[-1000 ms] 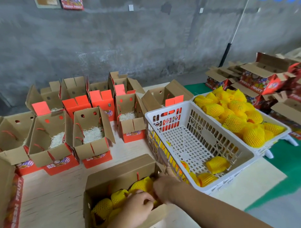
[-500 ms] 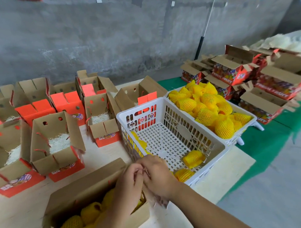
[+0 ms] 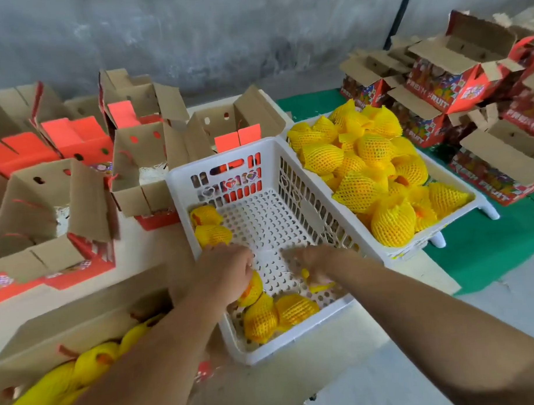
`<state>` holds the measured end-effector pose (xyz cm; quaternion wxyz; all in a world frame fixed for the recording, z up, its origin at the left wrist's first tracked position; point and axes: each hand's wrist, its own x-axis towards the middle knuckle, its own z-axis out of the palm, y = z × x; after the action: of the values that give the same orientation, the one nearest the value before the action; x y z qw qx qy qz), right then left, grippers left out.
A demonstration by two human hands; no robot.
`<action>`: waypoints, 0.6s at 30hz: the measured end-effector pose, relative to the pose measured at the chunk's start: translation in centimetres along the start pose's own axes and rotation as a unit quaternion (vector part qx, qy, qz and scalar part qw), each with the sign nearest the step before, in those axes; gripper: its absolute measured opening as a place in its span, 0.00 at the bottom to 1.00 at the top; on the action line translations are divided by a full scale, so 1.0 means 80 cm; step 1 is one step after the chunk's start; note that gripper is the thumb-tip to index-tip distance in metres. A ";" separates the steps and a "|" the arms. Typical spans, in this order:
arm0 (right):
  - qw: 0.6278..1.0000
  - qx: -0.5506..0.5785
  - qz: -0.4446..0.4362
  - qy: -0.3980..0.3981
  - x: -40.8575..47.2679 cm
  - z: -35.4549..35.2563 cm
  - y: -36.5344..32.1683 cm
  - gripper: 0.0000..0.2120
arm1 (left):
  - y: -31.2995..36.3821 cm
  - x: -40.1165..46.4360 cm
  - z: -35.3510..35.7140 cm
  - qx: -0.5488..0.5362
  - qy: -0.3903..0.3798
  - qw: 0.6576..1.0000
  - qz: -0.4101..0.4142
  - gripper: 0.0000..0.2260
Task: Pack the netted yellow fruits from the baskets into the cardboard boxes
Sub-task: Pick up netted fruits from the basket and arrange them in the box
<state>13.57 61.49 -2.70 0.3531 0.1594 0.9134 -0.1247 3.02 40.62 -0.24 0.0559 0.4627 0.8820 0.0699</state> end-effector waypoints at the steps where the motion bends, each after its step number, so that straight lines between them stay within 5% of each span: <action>1: 0.996 -0.075 -0.002 -0.041 0.013 0.003 0.009 0.48 | -0.001 0.005 0.001 0.019 0.001 1.000 -0.012 0.05; 4: 0.969 -0.237 0.039 -0.066 0.042 0.016 0.030 0.44 | -0.003 0.014 0.007 0.062 0.002 0.997 -0.051 0.05; 8: 0.966 -0.244 0.065 -0.057 0.058 0.025 0.030 0.39 | -0.003 0.014 0.012 0.037 0.015 0.996 -0.074 0.04; 10: 0.980 -0.191 0.039 -0.050 0.065 0.017 0.028 0.38 | -0.003 0.015 0.010 0.032 0.015 0.996 -0.085 0.06; 14: 0.995 0.016 -0.005 -0.099 0.061 0.001 0.038 0.55 | 0.001 0.018 0.006 0.035 -0.022 0.996 -0.083 0.11; 18: 0.964 0.244 -0.104 -0.017 0.065 -0.001 0.027 0.49 | 0.001 0.021 0.008 0.027 -0.056 0.994 -0.095 0.25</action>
<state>10.72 64.55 -6.42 0.3042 0.1424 0.8606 -0.3827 2.23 42.06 -0.90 0.0997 0.3817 0.9188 0.0146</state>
